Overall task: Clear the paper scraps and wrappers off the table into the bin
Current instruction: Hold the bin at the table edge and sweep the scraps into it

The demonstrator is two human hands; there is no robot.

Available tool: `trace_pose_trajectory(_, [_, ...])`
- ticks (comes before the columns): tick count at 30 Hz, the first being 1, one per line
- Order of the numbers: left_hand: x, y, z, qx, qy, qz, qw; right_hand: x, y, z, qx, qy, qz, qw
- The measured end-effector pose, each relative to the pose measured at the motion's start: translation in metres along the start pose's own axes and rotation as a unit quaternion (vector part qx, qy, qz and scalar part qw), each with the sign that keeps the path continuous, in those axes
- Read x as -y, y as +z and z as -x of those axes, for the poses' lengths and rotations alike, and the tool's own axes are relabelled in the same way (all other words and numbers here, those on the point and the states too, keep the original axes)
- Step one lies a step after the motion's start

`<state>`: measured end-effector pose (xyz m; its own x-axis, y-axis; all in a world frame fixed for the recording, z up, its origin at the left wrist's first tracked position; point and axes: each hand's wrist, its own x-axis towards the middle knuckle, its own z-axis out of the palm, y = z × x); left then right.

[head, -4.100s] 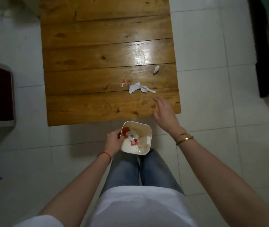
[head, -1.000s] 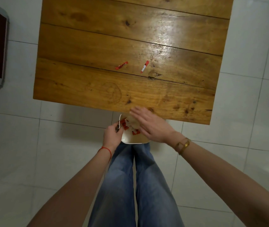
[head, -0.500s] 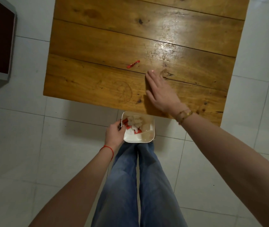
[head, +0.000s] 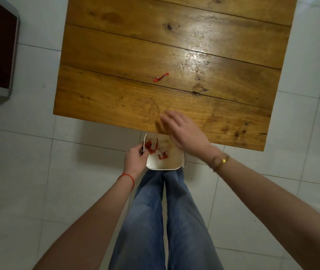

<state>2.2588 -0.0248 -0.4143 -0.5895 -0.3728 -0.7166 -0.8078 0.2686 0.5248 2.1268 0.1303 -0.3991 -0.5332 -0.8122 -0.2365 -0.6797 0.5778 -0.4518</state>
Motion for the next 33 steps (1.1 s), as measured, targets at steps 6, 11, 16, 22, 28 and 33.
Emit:
trace_pose_trajectory(6, [0.003,-0.003,0.0,0.002,0.007,-0.001,1.0,-0.025,-0.034,-0.092,-0.026,0.109,0.018,0.994])
trace_pose_trajectory(11, [0.005,-0.005,-0.002,-0.005,0.008,-0.001,1.0,-0.025,-0.02,-0.092,0.039,0.073,0.056,0.995])
trace_pose_trajectory(16, [0.004,-0.006,0.002,-0.005,-0.001,0.011,1.0,-0.001,0.013,-0.025,0.073,-0.01,0.064,0.995])
trace_pose_trajectory(22, [0.004,-0.005,0.019,-0.019,0.005,0.012,1.0,0.032,0.042,0.048,0.13,-0.066,0.031,0.989])
trace_pose_trajectory(28, [-0.004,-0.012,0.048,-0.004,0.0,0.02,1.0,0.048,0.019,0.071,0.056,0.014,-0.036,0.998])
trace_pose_trajectory(33, [-0.036,-0.031,0.076,-0.009,0.014,0.02,1.0,0.058,-0.031,0.085,-0.043,0.117,-0.072,0.99])
